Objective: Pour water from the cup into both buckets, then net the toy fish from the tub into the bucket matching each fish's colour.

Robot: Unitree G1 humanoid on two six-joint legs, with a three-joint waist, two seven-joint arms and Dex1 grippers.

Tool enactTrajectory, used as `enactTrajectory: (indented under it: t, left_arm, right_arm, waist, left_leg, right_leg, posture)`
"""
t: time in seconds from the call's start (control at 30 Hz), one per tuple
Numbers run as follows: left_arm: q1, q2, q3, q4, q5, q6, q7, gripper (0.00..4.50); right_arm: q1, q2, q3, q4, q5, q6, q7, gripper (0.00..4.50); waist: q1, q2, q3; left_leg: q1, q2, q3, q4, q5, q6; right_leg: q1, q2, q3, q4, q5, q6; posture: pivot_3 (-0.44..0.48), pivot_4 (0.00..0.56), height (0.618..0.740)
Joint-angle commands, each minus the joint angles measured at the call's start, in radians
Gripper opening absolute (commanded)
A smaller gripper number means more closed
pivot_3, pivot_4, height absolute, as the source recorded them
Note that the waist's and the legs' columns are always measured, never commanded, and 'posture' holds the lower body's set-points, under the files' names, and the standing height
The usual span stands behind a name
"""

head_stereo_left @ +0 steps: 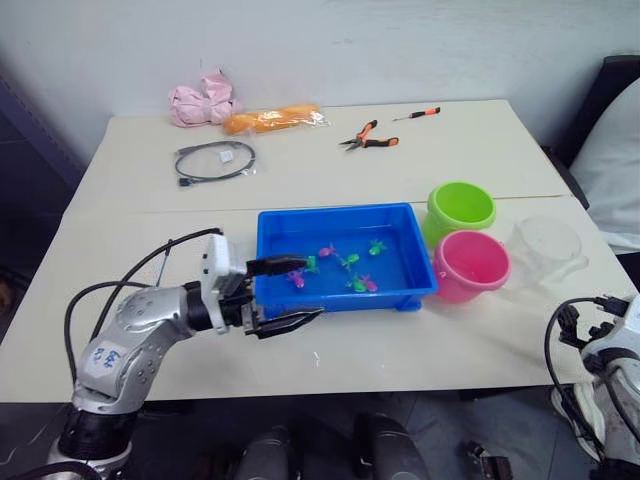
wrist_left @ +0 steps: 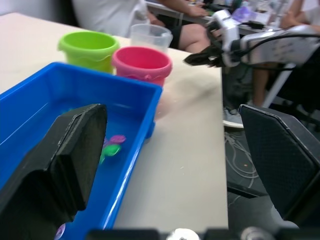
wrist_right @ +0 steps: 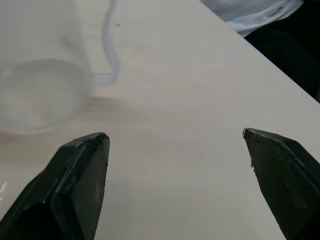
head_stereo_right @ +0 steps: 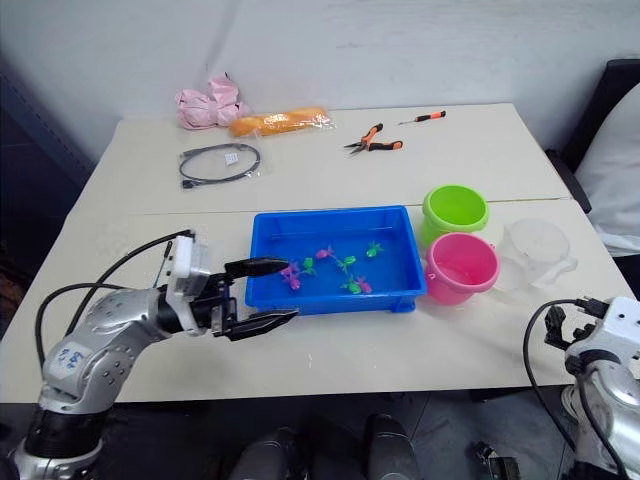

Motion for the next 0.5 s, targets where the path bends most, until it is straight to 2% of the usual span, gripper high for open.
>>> enactTrajectory:
  t: [0.03,0.17,0.27,0.33,0.4,0.5]
  left_arm:
    - [0.080,0.002,0.130,0.005,0.009,-0.078,0.032,4.50]
    - [0.254,0.004,0.286,0.049,0.085,-0.198,0.069,4.50]
    - [0.402,-0.004,0.389,0.147,0.145,-0.296,0.075,4.50]
    - [0.467,-0.036,0.440,0.214,0.169,-0.363,0.100,4.50]
    - [0.507,-0.068,0.490,0.276,0.192,-0.410,0.150,4.50]
    - [0.535,-0.119,0.588,0.319,0.236,-0.354,0.359,4.50]
  right_arm:
    - [0.106,-0.085,-0.040,-0.182,0.105,-0.068,0.248,4.46]
    - [0.208,-0.164,-0.037,-0.370,0.173,-0.148,0.444,4.46]
    - [0.201,-0.190,0.013,-0.499,0.269,-0.166,0.533,4.46]
    - [0.173,-0.193,0.069,-0.502,0.295,-0.193,0.596,4.46]
    - [0.153,-0.204,0.131,-0.479,0.233,-0.262,0.655,4.46]
    - [0.111,-0.203,0.257,-0.428,0.152,-0.395,0.767,4.46]
  waist:
    - [0.000,0.000,0.000]
    - [0.001,-0.005,0.000]
    - [-0.001,-0.006,0.000]
    - [0.002,-0.012,-0.001]
    - [0.005,-0.018,-0.004]
    - [0.018,-0.021,-0.005]
  left_leg:
    - [0.000,0.001,0.000,0.000,-0.001,0.000]
    - [0.000,0.002,0.000,0.000,-0.002,0.000]
    - [0.001,0.003,0.001,0.000,-0.006,0.000]
    - [0.001,0.005,0.000,0.000,-0.009,0.004]
    - [0.001,0.006,0.000,0.001,-0.011,0.003]
    - [0.000,0.006,-0.002,0.001,-0.014,0.001]
  right_leg:
    - [0.000,0.000,0.000,-0.001,0.000,0.000]
    - [0.000,0.000,-0.001,-0.001,0.000,0.000]
    - [0.000,0.000,-0.001,-0.001,-0.001,-0.002]
    - [0.000,0.000,-0.002,-0.002,-0.001,-0.003]
    - [0.000,0.000,-0.003,-0.003,-0.002,-0.005]
    - [0.000,-0.001,-0.004,-0.005,-0.002,-0.006]
  posture:
    - [0.000,0.150,0.740]
    - [0.000,0.150,0.740]
    - [0.000,0.150,0.740]
    - [0.000,0.150,0.740]
    - [0.000,0.150,0.740]
    - [0.000,0.150,0.740]
